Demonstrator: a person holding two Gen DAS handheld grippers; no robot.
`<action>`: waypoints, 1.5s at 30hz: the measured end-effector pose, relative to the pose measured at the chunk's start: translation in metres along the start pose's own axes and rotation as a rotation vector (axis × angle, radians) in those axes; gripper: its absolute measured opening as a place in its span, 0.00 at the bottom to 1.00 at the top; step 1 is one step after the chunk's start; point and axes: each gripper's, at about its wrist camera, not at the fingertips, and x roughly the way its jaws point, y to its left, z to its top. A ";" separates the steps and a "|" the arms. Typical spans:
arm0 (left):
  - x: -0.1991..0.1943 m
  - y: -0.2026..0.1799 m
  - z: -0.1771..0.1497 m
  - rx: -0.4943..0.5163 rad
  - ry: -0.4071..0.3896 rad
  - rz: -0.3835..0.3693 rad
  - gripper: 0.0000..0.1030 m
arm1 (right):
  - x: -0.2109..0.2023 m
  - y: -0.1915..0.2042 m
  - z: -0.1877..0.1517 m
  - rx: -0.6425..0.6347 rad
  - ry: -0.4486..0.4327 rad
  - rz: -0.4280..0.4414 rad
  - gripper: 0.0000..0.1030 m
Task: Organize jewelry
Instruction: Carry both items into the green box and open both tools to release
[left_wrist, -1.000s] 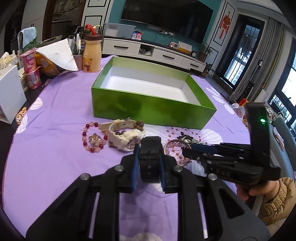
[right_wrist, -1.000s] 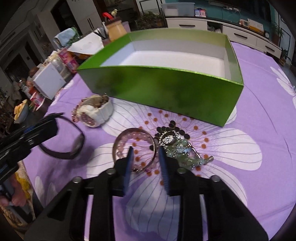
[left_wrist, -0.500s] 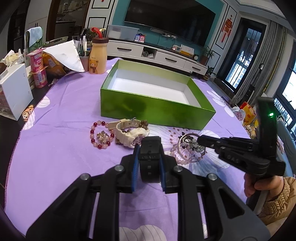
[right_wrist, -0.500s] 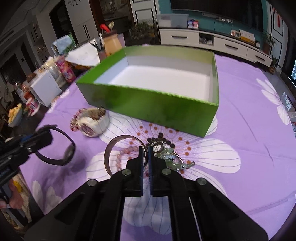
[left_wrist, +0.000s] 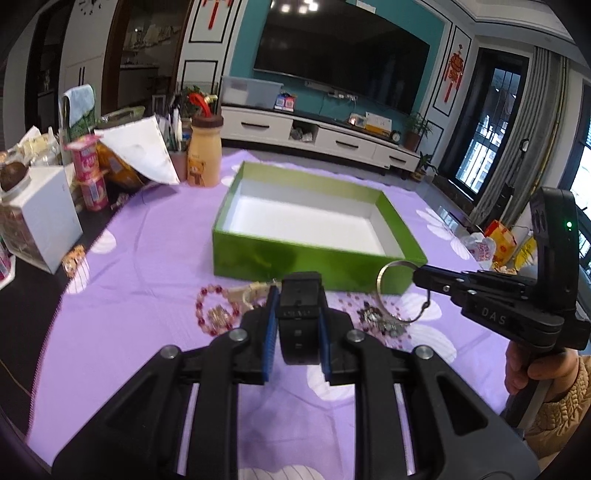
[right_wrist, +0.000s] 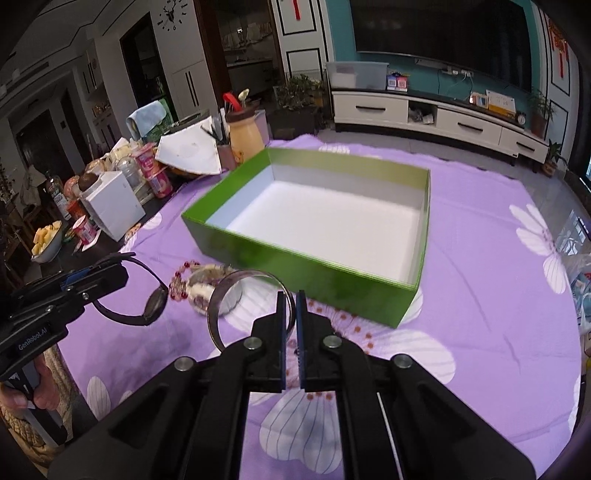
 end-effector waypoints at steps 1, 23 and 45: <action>0.000 0.001 0.005 -0.002 -0.009 0.007 0.18 | -0.001 -0.001 0.004 0.003 -0.007 -0.006 0.04; 0.061 -0.002 0.123 0.051 -0.075 0.039 0.18 | 0.031 -0.031 0.079 0.012 -0.094 -0.089 0.04; 0.198 0.003 0.143 0.073 0.096 0.141 0.18 | 0.118 -0.057 0.092 0.010 0.017 -0.150 0.04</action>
